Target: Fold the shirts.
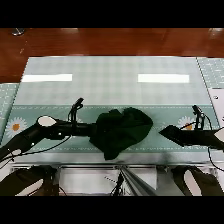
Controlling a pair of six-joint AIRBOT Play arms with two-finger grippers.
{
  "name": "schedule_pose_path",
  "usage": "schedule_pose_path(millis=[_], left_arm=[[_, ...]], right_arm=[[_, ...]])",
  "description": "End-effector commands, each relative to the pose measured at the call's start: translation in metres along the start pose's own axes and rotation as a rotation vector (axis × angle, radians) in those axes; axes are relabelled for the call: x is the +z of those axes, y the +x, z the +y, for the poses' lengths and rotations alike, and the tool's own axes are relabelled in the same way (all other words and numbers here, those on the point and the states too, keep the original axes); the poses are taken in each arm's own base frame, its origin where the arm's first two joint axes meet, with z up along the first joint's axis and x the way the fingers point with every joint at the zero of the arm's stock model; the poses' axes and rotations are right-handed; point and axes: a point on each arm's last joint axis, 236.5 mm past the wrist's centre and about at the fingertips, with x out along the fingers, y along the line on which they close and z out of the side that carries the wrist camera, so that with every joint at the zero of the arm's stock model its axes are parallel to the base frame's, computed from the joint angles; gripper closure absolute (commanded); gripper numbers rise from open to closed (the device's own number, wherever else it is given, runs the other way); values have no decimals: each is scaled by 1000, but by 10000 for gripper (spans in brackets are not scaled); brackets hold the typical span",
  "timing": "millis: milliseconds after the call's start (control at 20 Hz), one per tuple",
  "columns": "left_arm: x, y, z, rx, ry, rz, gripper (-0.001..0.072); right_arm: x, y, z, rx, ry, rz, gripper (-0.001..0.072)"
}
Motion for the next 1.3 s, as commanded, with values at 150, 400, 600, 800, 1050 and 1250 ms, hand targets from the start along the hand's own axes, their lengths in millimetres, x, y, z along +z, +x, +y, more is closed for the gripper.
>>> schedule_pose_path(millis=[150,400,600,800,1050,1250], left_arm=[[42,-26,2,-43,-38,-91,671],[36,-25,0,-49,-31,-69,671],[35,-24,0,-49,-28,-64,671],[35,-25,-1,-55,-28,-63,671],[102,-71,-70,-150,142,-195,675],[210,-177,-202,-129,367,-590,675]], right_arm=[[-11,40,26,56,-20,107,88],[-11,80,74,161,-58,158,88],[-11,107,101,156,-124,221,89],[0,112,126,177,-244,260,680],[95,5,200,121,-551,45,681],[167,-190,321,176,-789,-444,681]])
